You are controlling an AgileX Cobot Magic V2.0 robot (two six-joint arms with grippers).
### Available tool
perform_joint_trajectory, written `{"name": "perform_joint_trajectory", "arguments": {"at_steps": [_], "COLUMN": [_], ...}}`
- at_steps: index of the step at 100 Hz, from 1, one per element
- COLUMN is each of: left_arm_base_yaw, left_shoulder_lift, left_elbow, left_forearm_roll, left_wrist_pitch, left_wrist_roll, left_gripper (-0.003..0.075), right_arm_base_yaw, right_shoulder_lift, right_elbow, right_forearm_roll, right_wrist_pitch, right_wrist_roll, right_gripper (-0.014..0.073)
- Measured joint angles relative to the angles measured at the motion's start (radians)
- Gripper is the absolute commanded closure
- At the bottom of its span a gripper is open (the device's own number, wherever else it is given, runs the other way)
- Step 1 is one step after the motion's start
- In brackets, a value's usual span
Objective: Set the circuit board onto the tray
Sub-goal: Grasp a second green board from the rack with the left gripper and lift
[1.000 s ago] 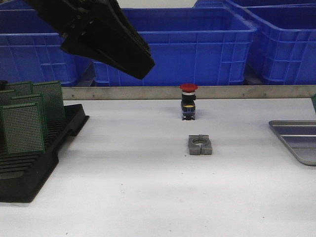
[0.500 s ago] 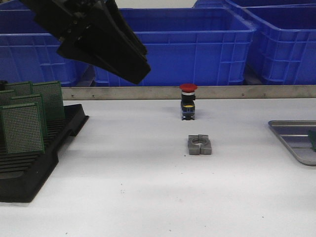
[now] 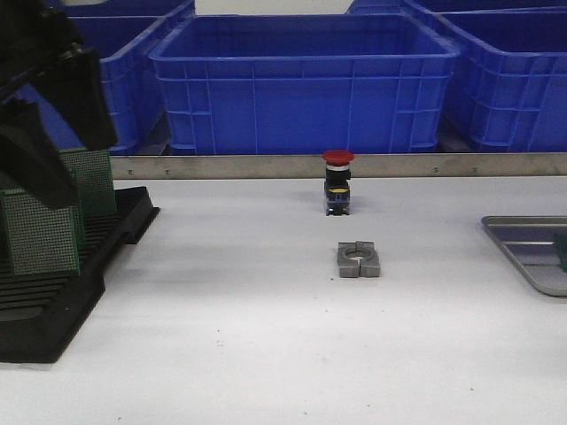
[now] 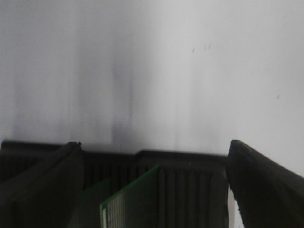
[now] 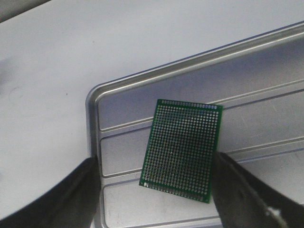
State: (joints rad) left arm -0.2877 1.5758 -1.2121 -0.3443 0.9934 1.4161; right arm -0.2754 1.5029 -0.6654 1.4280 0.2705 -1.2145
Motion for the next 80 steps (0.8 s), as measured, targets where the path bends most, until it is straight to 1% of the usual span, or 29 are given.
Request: {"name": "perform_joint_trajectory", "arguments": {"at_steps": [18, 30, 49, 80], "left_arm_base_yaw": [0.091, 0.124, 0.128, 0.128], "left_shoulder_lift": [0.0, 0.0, 0.021, 0.144], "left_elbow": [-0.001, -0.002, -0.002, -0.002], "left_forearm_roll": [0.045, 0.052, 0.052, 0.05], "left_wrist_pitch": [-0.004, -0.006, -0.008, -0.043], "left_wrist_roll": [-0.014, -0.021, -0.022, -0.022], "left_gripper": [0.0156, 0.0156, 0.0156, 0.0161], "right_arm_base_yaw": [0.0, 0.0, 0.0, 0.0], "right_shoulder_lift": [0.0, 0.0, 0.0, 0.0], "right_elbow": [0.0, 0.0, 0.0, 0.0], "right_forearm_roll": [0.0, 0.0, 0.0, 0.0], "right_wrist_pitch": [0.0, 0.0, 0.0, 0.005], "right_wrist_roll": [0.001, 0.001, 0.001, 0.001], "right_gripper": [0.0076, 0.0076, 0.0076, 0.0076]}}
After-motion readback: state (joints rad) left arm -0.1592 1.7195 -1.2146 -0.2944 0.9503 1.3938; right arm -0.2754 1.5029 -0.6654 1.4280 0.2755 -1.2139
